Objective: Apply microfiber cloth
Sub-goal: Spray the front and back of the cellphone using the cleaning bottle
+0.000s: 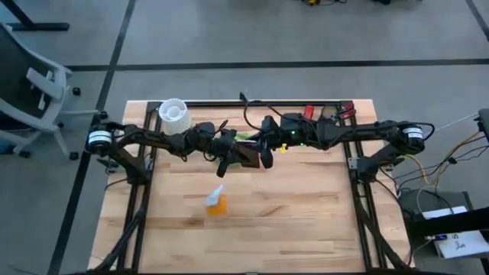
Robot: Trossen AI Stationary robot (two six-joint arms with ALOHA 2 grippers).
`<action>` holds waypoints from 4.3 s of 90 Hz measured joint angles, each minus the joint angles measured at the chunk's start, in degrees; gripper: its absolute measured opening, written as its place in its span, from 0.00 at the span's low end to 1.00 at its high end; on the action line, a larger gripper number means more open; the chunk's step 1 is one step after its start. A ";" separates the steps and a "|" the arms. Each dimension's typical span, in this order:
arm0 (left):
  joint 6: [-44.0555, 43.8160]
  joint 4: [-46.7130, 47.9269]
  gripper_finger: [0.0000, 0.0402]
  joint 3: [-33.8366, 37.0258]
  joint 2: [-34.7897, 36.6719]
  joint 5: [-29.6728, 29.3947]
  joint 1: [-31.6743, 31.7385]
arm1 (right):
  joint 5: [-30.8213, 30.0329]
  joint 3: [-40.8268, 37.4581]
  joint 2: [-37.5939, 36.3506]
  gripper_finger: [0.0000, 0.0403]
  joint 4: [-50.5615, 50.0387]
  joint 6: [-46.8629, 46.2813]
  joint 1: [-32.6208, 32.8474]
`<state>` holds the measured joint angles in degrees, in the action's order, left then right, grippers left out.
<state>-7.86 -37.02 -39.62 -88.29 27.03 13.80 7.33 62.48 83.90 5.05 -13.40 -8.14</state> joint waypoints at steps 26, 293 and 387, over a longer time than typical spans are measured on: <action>0.52 -0.48 0.02 0.00 0.00 -0.11 -0.37 | 0.17 0.00 0.49 0.14 1.56 0.99 0.00; 17.88 19.26 0.87 4.61 19.12 16.98 -13.81 | -46.51 8.37 11.06 0.04 6.77 3.54 21.84; 16.34 18.98 0.87 4.61 19.32 13.85 -13.86 | -57.33 12.41 10.03 0.04 7.60 14.56 28.07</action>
<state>8.49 -18.04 -35.00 -68.97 40.87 -0.05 -50.00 74.89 93.93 12.64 1.16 19.93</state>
